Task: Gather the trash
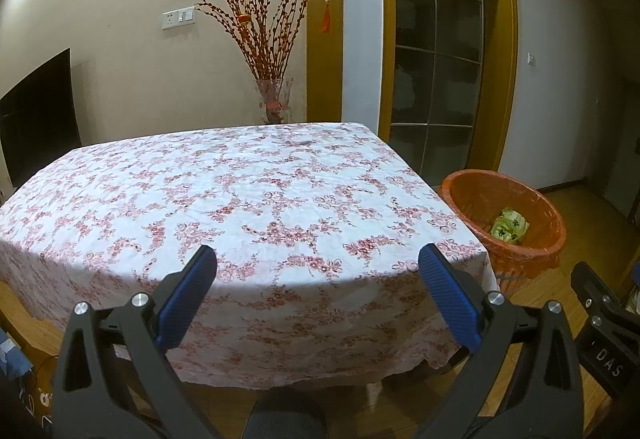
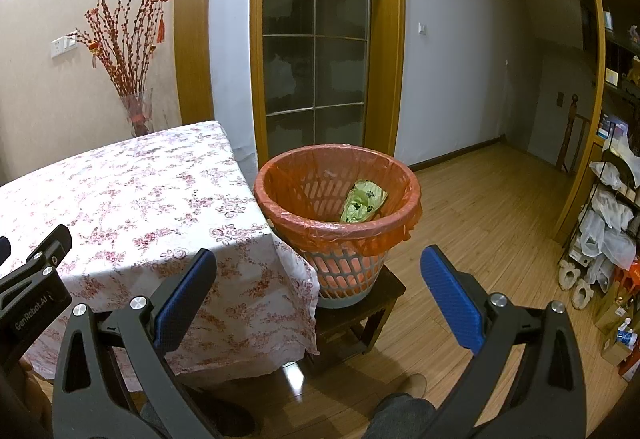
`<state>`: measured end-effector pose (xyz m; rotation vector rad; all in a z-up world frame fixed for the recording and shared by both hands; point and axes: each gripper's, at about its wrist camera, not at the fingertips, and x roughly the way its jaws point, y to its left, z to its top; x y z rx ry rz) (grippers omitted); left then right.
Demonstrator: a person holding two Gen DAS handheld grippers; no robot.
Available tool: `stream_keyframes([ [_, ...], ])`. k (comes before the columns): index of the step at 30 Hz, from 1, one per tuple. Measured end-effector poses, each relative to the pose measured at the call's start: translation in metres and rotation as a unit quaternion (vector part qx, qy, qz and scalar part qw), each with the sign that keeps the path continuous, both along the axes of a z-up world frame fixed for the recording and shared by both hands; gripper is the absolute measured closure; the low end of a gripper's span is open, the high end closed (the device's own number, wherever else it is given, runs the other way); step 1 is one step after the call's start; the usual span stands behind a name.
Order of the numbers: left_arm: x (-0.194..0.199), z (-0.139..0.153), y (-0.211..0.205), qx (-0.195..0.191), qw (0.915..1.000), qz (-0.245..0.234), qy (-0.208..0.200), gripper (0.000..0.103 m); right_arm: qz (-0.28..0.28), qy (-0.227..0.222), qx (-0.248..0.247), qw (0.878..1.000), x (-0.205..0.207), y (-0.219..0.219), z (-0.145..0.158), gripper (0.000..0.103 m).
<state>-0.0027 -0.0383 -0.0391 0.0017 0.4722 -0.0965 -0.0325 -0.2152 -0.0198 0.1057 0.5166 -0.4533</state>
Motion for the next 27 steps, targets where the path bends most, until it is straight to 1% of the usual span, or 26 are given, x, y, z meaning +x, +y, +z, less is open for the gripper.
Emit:
stream_keyframes([
  [27, -0.0018, -0.0001, -0.0024, 0.0, 1.0, 0.001, -0.001, 0.004, 0.0, 0.001, 0.001, 1.0, -0.0006, -0.0005, -0.0005, 0.002],
])
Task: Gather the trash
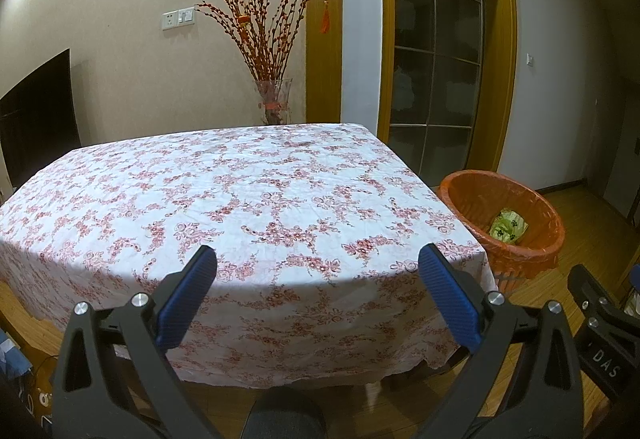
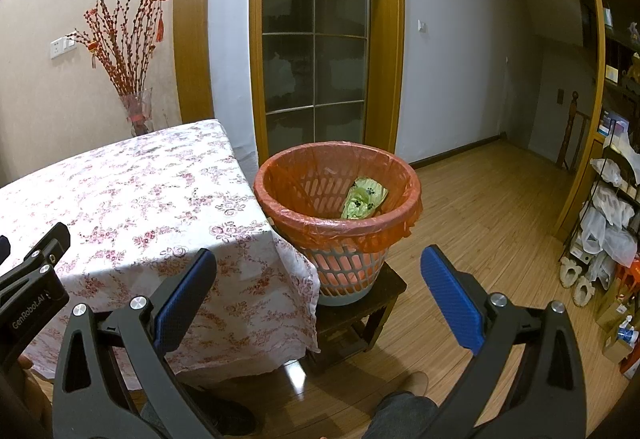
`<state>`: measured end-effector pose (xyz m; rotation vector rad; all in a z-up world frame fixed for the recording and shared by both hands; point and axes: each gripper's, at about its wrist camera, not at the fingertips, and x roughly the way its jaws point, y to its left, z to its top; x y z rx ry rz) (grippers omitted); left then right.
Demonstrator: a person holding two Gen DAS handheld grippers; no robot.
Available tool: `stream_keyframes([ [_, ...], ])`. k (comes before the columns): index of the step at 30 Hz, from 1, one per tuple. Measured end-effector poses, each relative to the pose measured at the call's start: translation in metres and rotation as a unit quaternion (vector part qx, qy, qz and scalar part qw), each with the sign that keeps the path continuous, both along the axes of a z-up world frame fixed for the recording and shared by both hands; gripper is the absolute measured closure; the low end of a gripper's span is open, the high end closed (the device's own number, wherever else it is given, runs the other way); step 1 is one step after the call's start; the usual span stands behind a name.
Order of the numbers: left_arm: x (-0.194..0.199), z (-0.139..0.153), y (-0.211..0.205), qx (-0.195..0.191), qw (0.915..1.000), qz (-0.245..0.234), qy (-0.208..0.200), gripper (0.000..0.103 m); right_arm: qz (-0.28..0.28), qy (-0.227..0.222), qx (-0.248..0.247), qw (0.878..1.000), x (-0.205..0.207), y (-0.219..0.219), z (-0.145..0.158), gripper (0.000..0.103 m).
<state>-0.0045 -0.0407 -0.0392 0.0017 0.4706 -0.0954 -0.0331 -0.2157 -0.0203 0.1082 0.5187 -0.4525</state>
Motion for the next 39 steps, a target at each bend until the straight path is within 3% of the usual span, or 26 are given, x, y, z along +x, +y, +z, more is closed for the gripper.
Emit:
stream_keyframes([
  [39, -0.0015, -0.0007, -0.0013, 0.001, 1.0, -0.005, 0.0, 0.004, -0.001, 0.002, 0.001, 1.0, -0.0018, 0.0044, -0.0041, 0.002],
])
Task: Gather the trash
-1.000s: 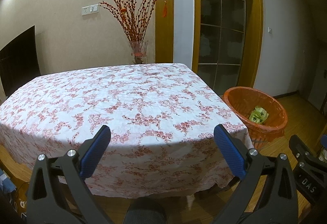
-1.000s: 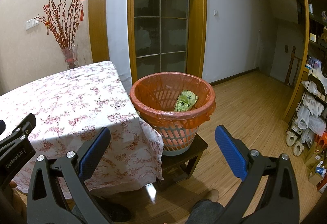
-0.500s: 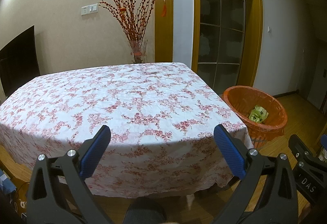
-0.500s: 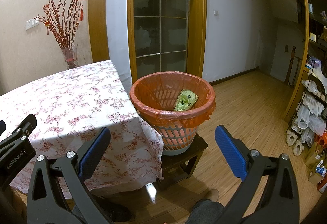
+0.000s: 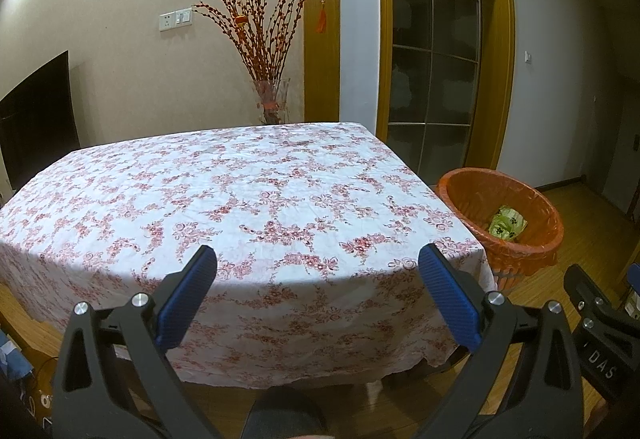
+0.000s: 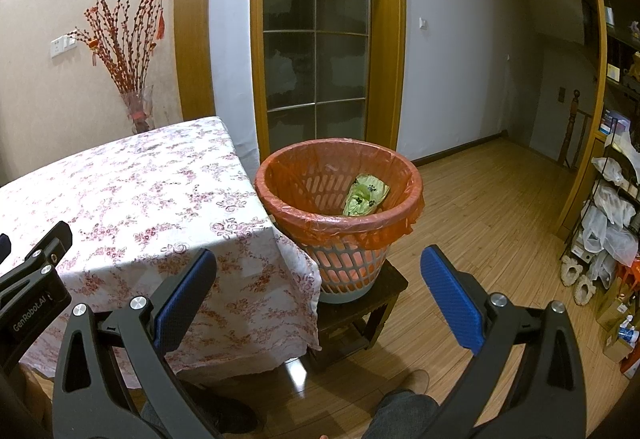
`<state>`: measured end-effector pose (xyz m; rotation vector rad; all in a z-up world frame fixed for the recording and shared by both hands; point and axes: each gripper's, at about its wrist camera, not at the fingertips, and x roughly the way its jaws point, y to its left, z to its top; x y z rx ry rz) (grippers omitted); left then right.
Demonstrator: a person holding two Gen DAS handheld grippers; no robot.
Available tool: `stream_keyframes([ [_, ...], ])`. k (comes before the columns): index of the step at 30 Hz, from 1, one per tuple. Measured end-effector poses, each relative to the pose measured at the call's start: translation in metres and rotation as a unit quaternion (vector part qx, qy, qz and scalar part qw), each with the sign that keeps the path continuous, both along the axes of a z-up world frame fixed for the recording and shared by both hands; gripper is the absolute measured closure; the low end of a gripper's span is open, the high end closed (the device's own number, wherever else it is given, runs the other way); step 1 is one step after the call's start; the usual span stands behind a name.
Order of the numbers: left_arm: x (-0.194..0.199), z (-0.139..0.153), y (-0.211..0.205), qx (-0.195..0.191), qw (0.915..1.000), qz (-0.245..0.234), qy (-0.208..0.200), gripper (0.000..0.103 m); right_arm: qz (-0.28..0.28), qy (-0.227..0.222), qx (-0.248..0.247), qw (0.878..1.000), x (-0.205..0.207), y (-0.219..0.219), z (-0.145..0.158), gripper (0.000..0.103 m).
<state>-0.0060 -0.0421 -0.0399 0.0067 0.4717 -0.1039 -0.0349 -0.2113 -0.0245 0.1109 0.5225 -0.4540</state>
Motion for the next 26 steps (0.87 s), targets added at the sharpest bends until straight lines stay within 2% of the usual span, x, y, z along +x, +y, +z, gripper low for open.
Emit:
stream_keyframes([
  [26, 0.0016, -0.001, -0.0005, -0.003, 0.9999, -0.002, 0.01, 0.004, 0.004, 0.003, 0.001, 1.0, -0.0014, 0.0026, -0.0017, 0.002],
])
